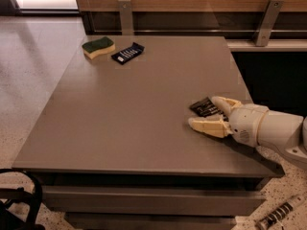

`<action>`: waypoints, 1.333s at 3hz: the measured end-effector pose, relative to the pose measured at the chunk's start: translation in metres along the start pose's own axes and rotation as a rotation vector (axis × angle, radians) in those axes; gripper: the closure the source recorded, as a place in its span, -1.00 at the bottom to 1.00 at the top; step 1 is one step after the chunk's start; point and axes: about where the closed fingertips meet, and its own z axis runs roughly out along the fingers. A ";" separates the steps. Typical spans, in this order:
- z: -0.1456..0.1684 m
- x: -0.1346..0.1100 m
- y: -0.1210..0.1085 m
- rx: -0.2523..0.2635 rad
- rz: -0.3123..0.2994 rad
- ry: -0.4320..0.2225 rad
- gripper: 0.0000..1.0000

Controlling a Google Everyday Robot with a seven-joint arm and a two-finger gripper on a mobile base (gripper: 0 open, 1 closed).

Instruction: Move rxbar chocolate near rxbar blueberry

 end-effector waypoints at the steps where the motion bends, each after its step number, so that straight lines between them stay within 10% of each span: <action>1: -0.001 -0.003 0.000 0.000 0.000 0.000 0.72; 4: -0.008 -0.019 -0.011 0.000 -0.036 0.007 1.00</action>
Offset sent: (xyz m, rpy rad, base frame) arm 0.0000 0.0001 0.0019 0.0000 0.0000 0.0001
